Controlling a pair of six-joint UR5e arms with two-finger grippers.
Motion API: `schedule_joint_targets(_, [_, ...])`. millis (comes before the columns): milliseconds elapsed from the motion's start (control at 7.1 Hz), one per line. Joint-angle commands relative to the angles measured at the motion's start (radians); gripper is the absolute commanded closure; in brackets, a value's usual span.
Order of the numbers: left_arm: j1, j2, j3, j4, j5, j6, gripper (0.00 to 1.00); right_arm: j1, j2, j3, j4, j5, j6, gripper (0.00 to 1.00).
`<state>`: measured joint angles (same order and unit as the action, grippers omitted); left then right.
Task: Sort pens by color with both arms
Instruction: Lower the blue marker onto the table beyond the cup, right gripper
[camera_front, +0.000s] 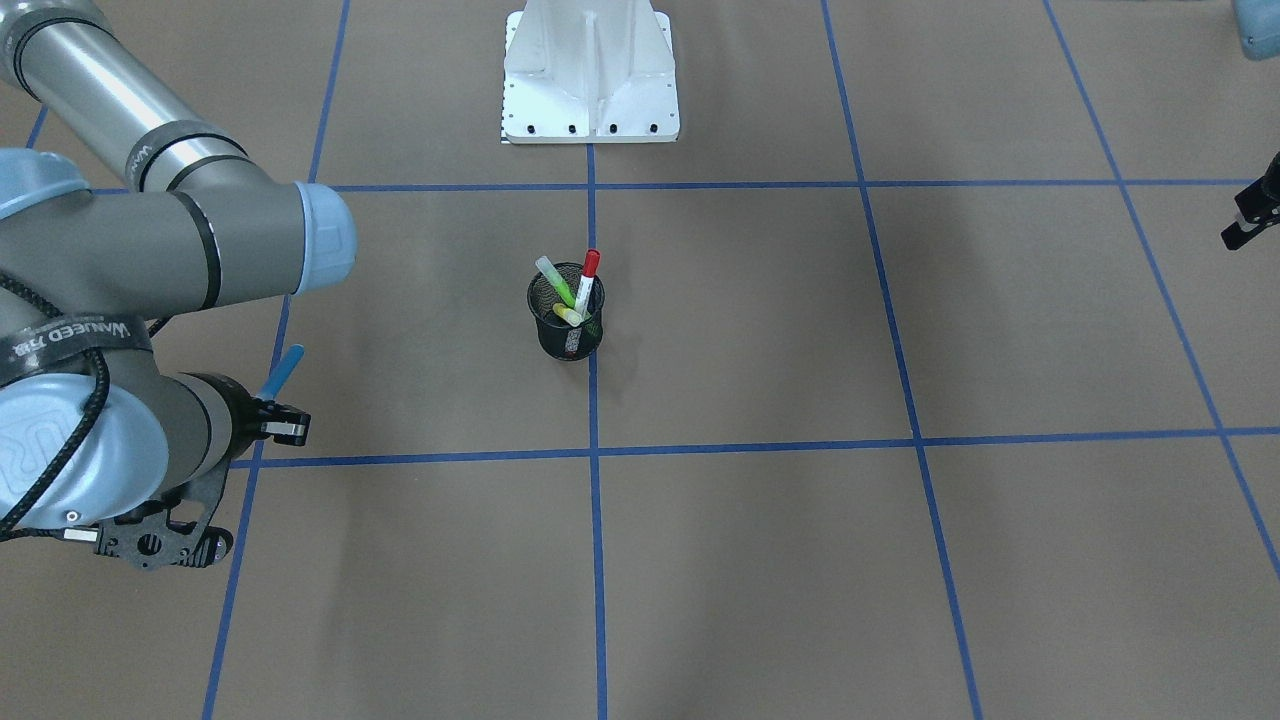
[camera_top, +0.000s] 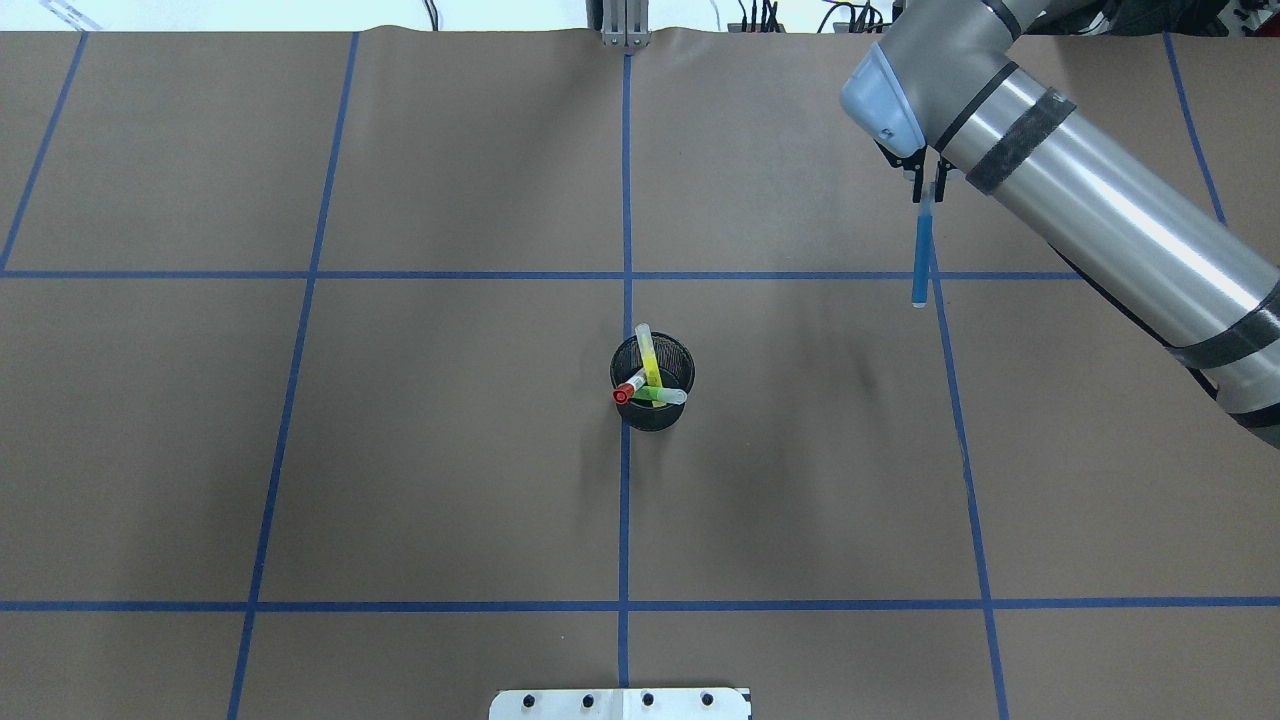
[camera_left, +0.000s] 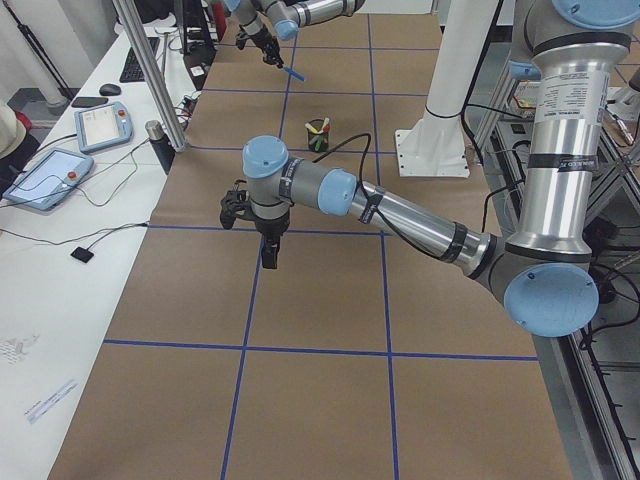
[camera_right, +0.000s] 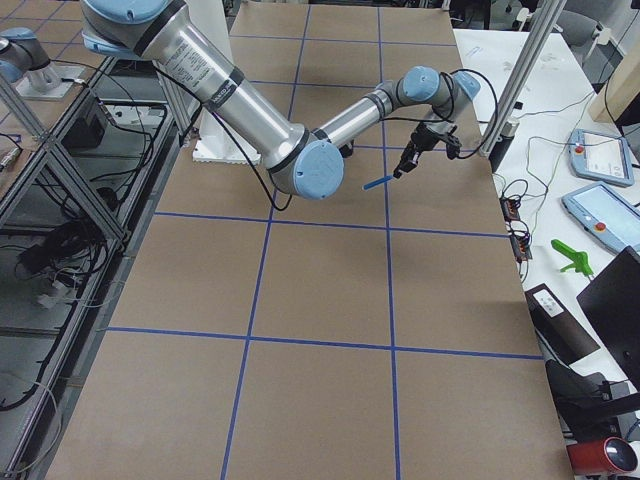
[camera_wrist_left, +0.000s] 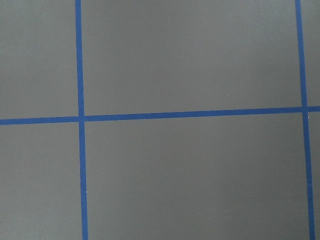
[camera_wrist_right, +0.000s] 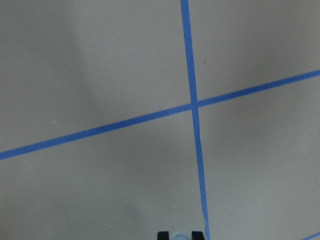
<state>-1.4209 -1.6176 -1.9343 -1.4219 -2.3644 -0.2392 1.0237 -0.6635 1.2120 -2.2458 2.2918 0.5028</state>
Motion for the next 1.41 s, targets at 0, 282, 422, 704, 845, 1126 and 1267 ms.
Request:
schedule_joint_targets(0, [0.000,-0.002,-0.003,0.005,0.001,-0.006,0.00,-0.007,0.012,-0.023,0.006,0.018,-0.052,0.79])
schedule_joint_targets(282, [0.005,-0.008,0.000,0.034,0.001,-0.008,0.00,-0.025,0.016,-0.046,-0.009,0.020,-0.104,0.78])
schedule_joint_targets(422, [0.007,-0.011,0.003,0.032,0.001,-0.008,0.00,-0.025,0.039,-0.078,-0.009,0.023,-0.160,0.78])
schedule_joint_targets(704, [0.008,-0.013,-0.002,0.032,0.001,-0.006,0.00,-0.027,0.067,-0.104,-0.009,0.063,-0.234,0.78])
schedule_joint_targets(845, [0.008,-0.013,-0.006,0.032,0.001,-0.006,0.00,-0.027,0.068,-0.114,-0.003,0.072,-0.288,0.78])
schedule_joint_targets(1126, [0.008,-0.013,-0.008,0.032,0.001,-0.006,0.00,-0.027,0.062,-0.114,0.006,0.098,-0.316,0.78])
schedule_joint_targets(1267, [0.008,-0.015,-0.008,0.032,0.001,-0.005,0.00,-0.027,0.058,-0.114,0.008,0.122,-0.314,0.78])
